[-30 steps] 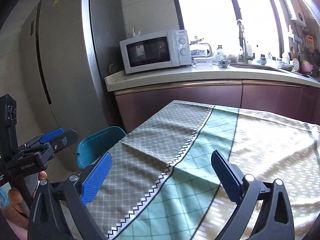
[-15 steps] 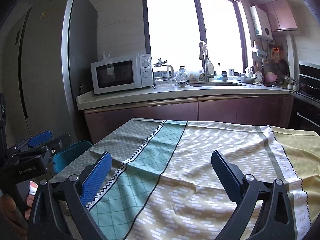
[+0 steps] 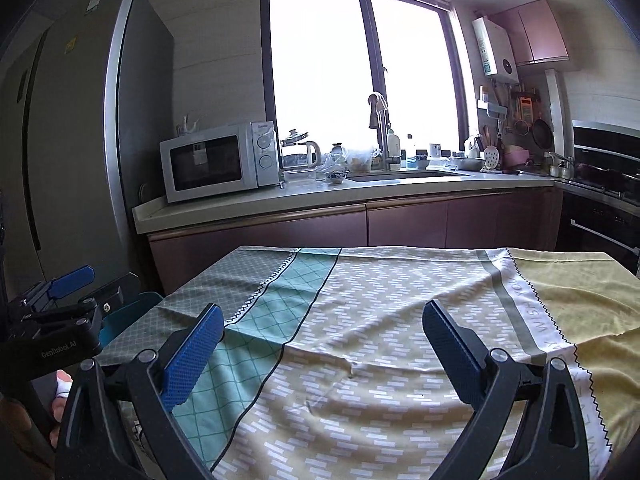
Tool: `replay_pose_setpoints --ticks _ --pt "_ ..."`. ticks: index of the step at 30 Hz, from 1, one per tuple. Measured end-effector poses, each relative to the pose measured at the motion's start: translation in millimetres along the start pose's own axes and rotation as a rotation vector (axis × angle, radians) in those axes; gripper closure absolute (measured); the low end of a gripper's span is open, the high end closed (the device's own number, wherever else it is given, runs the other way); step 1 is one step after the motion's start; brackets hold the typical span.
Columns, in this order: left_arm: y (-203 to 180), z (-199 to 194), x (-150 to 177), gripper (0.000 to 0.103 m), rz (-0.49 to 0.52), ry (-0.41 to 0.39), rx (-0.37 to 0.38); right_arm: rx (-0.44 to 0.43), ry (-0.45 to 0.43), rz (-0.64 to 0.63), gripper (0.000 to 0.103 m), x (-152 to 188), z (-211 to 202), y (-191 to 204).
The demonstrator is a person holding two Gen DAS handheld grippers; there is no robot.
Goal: Collect trash
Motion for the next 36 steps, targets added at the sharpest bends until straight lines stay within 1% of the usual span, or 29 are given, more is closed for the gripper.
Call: replay_pose_setpoints --ticks 13,22,36 --pt "-5.0 1.7 -1.3 0.006 0.001 -0.001 -0.003 0.011 -0.005 0.008 0.007 -1.3 -2.1 -6.4" --pt "-12.2 1.9 -1.8 0.006 0.005 -0.017 -0.007 0.016 -0.005 0.012 0.007 -0.7 -2.2 -7.9" --pt "-12.3 4.0 0.8 0.006 0.002 -0.013 -0.011 0.026 -0.007 0.021 0.007 1.2 -1.8 -10.9"
Point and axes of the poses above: each gripper's, at about its wrist camera, not at the fingertips, and z roughly the way its jaws point, y to its left, x to its underside, the point moved 2 cm from there along z, roughly the way its jaws point, and after that the axes turned 14 degrees about -x, right-handed, at the moved point
